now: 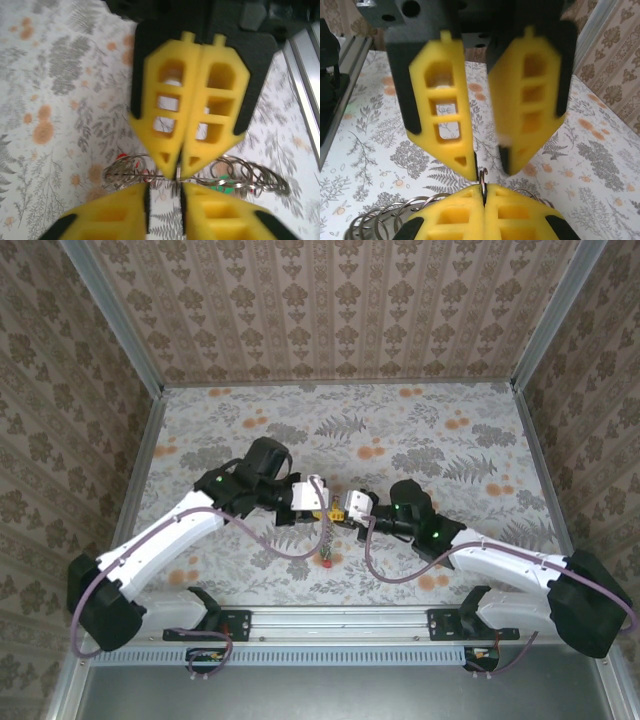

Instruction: Put the keys on the keyring

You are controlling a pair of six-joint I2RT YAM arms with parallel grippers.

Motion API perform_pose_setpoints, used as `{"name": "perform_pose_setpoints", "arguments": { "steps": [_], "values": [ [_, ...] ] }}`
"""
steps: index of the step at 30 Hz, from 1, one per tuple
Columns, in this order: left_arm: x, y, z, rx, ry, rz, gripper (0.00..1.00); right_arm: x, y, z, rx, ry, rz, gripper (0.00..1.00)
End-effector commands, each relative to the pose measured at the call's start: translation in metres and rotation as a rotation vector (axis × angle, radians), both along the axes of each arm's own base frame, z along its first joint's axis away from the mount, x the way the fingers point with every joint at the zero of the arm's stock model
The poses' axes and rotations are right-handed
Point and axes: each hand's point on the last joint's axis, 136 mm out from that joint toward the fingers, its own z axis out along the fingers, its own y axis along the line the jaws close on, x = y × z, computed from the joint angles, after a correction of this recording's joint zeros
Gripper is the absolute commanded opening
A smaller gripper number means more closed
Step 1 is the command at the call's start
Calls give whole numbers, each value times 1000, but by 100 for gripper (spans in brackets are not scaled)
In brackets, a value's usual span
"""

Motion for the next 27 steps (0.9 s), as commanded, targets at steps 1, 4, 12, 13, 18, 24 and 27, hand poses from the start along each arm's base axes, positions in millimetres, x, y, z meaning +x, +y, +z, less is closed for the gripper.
{"name": "perform_pose_setpoints", "arguments": {
  "steps": [1,4,12,13,18,24,27],
  "values": [
    [2,2,24,-178,-36,30,30,-4,-4,33,156,-31,19,0],
    [-4,8,20,-232,-22,25,32,-5,-10,44,236,-30,35,0],
    [-7,-5,40,-409,-3,5,33,-16,-7,55,280,-49,127,0],
    [-6,-6,41,-425,-5,10,33,-16,-7,55,281,-49,131,0],
    [-4,-4,47,-444,-52,24,33,-17,-6,58,288,-55,136,0],
    [-8,-5,46,-421,-46,-12,30,-10,-9,54,267,-61,94,0],
    [1,-1,44,-409,-23,52,37,-7,-18,51,224,-88,59,0]
  ]
}}
